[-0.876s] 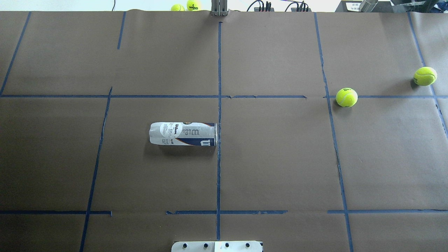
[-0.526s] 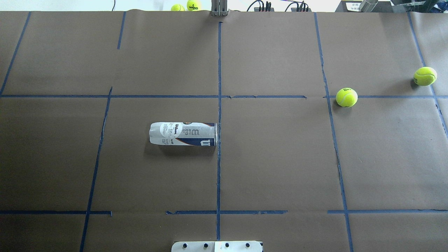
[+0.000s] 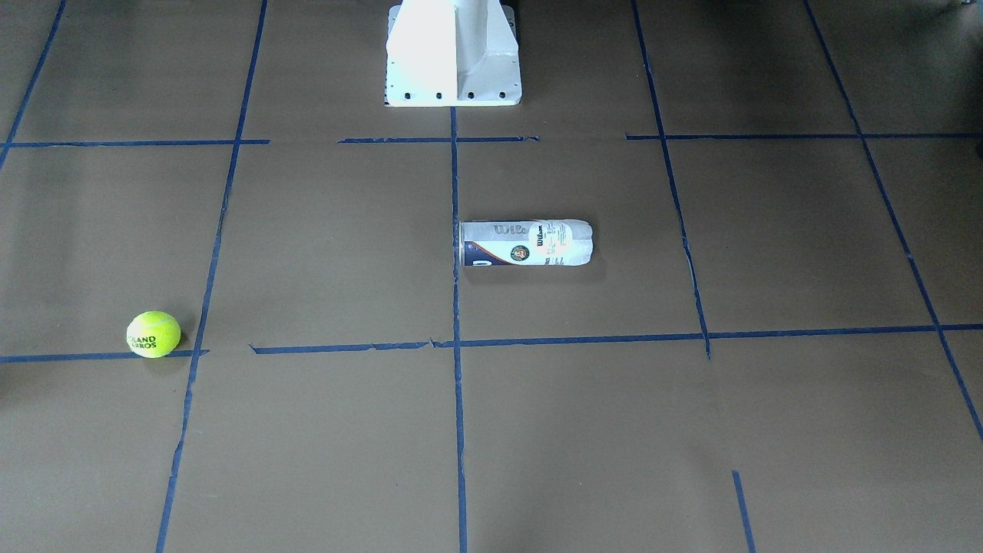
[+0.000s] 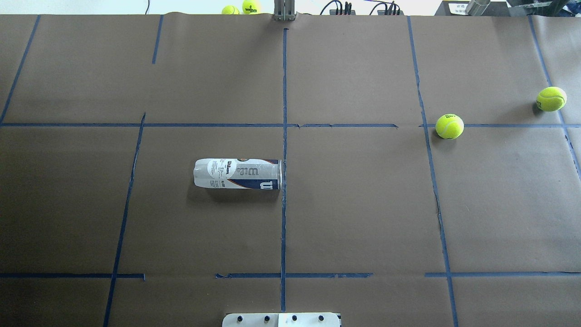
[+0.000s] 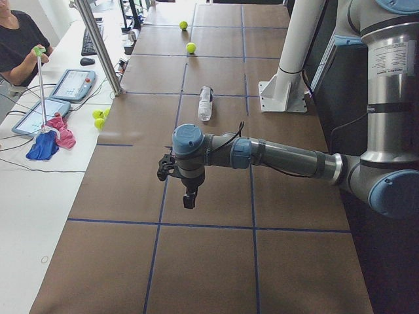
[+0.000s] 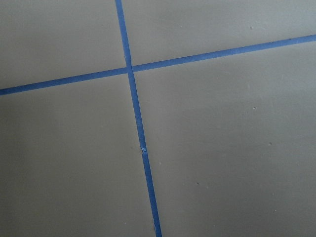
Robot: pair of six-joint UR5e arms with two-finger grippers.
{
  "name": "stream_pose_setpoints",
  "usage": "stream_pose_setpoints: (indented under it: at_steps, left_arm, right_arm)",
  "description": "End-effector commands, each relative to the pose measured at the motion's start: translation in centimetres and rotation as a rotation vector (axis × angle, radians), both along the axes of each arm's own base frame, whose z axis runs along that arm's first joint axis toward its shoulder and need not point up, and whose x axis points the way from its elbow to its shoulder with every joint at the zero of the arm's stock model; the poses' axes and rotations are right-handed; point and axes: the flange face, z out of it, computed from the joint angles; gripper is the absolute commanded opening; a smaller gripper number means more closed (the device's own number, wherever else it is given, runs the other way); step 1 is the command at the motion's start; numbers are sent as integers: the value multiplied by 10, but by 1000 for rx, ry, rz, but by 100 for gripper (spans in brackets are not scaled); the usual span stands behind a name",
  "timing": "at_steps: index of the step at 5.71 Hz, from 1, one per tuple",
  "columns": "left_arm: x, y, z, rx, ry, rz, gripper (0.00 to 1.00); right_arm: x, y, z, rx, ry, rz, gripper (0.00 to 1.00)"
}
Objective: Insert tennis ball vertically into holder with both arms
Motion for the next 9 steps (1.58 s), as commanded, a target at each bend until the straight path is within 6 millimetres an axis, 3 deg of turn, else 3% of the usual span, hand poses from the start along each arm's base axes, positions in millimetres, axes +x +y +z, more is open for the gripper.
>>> stream_pose_setpoints:
  at_steps: [1, 3, 9]
  left_arm:
    - [0, 0, 1, 1, -1, 2, 100]
    - [11, -1, -1, 1, 1, 24, 100]
    - [16, -1, -7, 29, 78, 32, 100]
  right_arm:
    - [0, 0, 0, 1, 0, 1, 100]
    - [0, 0, 0, 0, 0, 1, 100]
    - [-2, 4, 4, -5, -15, 0, 100]
